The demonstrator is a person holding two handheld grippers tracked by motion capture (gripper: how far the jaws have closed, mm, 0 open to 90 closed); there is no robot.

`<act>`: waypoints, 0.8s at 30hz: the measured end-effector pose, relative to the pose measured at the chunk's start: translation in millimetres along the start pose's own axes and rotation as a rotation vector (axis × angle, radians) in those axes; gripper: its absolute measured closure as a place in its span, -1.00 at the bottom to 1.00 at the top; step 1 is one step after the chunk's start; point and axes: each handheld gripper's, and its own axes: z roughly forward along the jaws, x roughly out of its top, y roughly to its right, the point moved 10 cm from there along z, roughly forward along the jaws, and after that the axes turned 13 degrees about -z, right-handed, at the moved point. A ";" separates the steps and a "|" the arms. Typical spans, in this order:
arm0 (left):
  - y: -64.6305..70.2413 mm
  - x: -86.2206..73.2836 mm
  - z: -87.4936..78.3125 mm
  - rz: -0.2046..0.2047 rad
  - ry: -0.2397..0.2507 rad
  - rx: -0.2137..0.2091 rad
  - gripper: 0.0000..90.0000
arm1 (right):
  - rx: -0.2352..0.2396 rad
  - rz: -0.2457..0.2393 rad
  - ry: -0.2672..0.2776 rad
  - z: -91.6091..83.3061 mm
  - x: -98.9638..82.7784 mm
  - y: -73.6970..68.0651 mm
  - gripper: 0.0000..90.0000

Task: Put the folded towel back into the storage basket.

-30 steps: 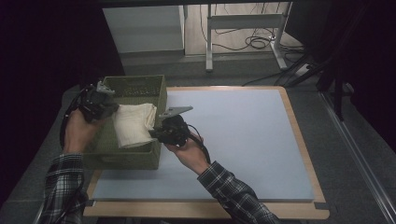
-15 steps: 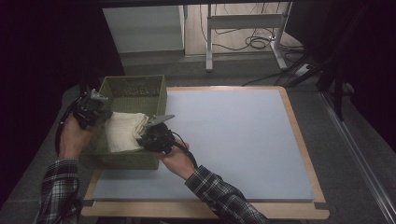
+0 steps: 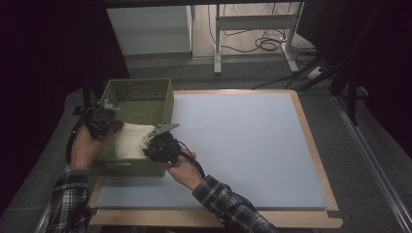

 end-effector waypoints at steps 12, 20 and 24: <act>5.5 -4.8 16.5 -0.022 -0.004 -0.019 0.56 | -0.024 -0.038 0.012 -4.5 6.2 1.0 0.42; 7.5 -1.3 17.0 -0.048 0.010 -0.028 0.26 | -0.044 -0.056 0.015 -14.0 9.7 12.5 0.30; 9.8 1.2 17.8 -0.055 0.021 -0.024 0.07 | -0.046 -0.072 0.016 -16.0 8.9 14.1 0.18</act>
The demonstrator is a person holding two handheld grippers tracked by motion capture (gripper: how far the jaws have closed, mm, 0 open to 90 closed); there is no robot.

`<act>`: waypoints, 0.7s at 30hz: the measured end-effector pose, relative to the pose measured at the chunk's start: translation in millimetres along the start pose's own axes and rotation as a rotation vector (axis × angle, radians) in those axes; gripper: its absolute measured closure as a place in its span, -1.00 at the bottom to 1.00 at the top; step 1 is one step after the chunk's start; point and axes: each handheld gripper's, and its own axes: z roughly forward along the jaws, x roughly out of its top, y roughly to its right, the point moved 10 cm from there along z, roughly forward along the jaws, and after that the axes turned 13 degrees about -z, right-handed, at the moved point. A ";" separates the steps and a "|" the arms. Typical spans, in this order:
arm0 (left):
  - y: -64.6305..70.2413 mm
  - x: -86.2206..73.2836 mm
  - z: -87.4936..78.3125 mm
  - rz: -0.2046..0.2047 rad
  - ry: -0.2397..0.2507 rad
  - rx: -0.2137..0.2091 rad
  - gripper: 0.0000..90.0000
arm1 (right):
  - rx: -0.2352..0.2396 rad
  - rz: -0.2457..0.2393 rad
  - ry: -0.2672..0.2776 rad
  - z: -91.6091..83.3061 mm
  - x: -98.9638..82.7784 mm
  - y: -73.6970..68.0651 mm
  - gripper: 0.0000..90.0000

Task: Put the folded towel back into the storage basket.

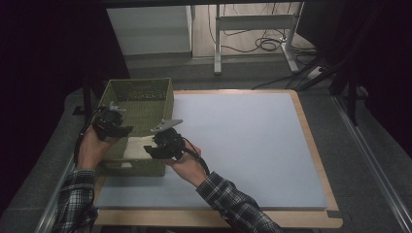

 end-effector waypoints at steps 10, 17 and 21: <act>6.9 4.9 1.3 -0.048 0.030 -0.041 -0.33 | -0.013 -0.037 0.014 -9.6 1.5 6.6 -0.08; 13.4 8.1 1.9 -0.074 0.036 -0.087 -0.47 | -0.024 -0.055 0.014 -17.7 -2.0 12.6 -0.19; 18.9 10.2 1.9 -0.083 0.039 -0.116 -0.53 | -0.030 -0.067 0.010 -22.1 -6.2 16.4 -0.23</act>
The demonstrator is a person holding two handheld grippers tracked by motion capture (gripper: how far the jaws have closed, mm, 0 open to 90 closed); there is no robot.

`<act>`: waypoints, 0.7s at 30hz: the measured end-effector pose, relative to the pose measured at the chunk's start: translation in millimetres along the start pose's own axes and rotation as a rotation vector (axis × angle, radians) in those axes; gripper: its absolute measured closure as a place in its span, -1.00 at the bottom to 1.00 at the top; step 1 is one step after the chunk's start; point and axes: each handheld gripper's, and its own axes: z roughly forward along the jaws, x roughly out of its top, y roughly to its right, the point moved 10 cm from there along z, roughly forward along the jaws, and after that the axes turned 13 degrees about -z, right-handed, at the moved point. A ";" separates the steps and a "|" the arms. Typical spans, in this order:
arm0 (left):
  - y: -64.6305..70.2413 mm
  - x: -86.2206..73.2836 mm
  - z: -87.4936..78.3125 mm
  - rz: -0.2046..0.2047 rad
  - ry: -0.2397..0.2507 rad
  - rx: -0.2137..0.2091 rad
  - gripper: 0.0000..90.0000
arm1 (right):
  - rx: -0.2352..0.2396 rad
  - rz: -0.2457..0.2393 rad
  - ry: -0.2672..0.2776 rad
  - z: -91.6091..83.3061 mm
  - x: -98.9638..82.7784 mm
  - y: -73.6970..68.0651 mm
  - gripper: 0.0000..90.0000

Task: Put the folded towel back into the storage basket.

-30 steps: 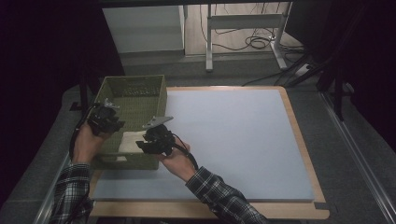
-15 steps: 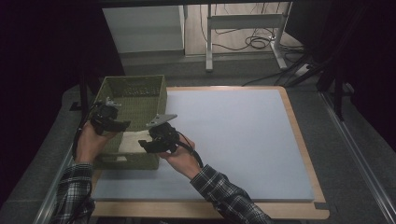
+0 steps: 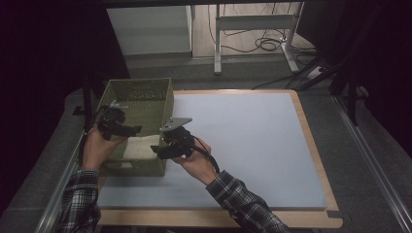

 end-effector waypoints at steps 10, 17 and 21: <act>22.4 1.6 6.5 0.021 -0.015 -0.065 -0.63 | 0.007 -0.013 -0.014 -12.9 -12.5 6.1 -0.33; 39.0 5.4 8.4 0.025 -0.015 -0.101 -0.71 | 0.000 -0.018 -0.020 -22.4 -21.2 10.6 -0.38; 50.0 10.2 5.6 0.021 -0.002 -0.138 -0.76 | -0.002 -0.015 -0.023 -28.0 -27.0 13.4 -0.41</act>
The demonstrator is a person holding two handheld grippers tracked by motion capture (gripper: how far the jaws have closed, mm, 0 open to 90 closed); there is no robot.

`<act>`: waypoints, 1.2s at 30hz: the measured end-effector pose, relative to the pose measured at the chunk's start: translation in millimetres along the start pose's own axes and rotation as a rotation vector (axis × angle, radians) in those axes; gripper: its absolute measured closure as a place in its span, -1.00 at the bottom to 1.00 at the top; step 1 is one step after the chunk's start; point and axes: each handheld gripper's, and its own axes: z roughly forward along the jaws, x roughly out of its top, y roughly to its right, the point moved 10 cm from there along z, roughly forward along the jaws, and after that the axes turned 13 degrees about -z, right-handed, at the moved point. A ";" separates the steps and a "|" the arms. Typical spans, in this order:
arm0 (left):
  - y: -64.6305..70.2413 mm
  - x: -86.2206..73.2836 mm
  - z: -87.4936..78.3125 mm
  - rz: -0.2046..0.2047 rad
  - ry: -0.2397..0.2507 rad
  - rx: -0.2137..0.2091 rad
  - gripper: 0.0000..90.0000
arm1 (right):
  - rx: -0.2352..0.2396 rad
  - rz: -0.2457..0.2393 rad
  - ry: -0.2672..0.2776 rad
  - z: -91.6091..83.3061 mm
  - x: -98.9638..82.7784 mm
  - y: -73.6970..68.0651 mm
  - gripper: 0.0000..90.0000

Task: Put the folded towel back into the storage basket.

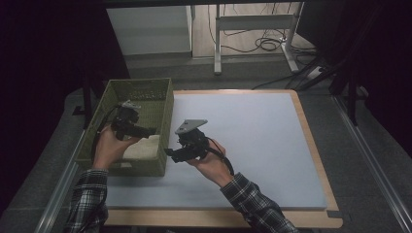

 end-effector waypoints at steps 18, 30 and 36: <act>41.3 17.2 -1.3 0.019 0.025 -0.073 -0.87 | -0.011 0.041 -0.024 -25.5 -34.3 19.7 -0.54; 74.0 26.3 9.5 0.040 0.037 -0.105 -0.91 | -0.036 0.049 -0.049 -46.4 -58.6 31.6 -0.61; 89.6 29.4 15.9 0.055 0.045 -0.119 -0.92 | -0.046 0.064 -0.045 -59.9 -71.0 38.8 -0.65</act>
